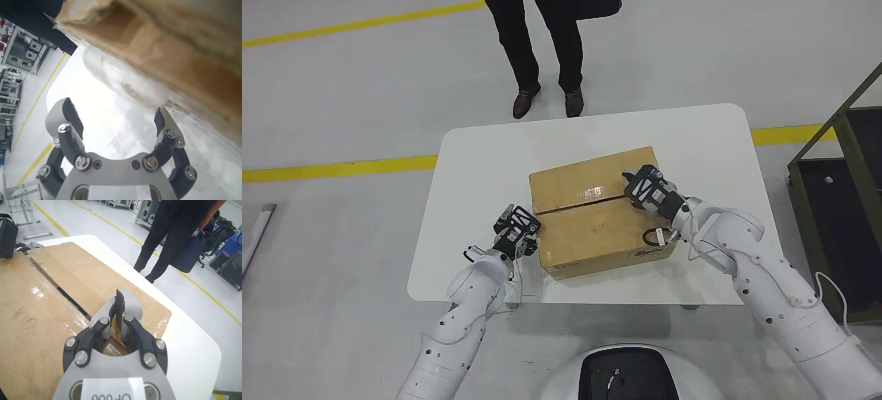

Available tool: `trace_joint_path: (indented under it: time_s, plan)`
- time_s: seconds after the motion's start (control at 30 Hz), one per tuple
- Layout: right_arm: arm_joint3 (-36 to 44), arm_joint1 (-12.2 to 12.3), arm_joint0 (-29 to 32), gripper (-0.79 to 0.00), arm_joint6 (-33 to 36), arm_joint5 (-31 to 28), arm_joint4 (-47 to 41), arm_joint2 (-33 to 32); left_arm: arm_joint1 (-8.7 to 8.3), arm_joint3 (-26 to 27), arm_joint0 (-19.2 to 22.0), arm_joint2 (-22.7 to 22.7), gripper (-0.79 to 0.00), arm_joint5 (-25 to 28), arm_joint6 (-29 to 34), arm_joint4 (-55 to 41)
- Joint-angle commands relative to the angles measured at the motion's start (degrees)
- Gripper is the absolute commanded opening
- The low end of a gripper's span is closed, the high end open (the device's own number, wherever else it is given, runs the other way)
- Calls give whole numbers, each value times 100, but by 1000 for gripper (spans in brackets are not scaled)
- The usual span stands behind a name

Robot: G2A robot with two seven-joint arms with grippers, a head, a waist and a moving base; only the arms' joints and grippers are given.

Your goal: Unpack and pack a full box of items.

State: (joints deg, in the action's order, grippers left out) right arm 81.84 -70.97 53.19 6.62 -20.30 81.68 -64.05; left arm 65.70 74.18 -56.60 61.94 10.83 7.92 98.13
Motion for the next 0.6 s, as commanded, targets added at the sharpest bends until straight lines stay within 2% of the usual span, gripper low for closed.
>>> trace_joint_path:
  time_s: [0.0,0.07,0.1,0.13,0.17,0.33,0.57]
  plan:
    - [8,-2,7,-785,4,10,8,-4,36,-129,64,-44,-52,-54,-58,-98]
    - [11,-5,11,-785,0,7,-1,-10,78,-236,126,-83,-453,-163,-151,-181]
    - [10,-6,11,-785,0,6,0,-11,87,-259,140,-97,-526,-192,-173,-170]
    - [7,-8,7,-785,1,4,1,-14,100,-274,156,-109,-705,-250,-218,-163]
    - [1,-10,0,-785,3,0,1,-15,111,-289,165,-121,-785,-321,-271,-118]
    - [-19,-21,-19,-785,1,-6,-12,-13,119,-187,96,-50,-785,-522,-491,-33]
    - [-48,-38,-36,-785,-16,-9,-30,-7,48,328,-302,325,-785,-569,-509,-4]
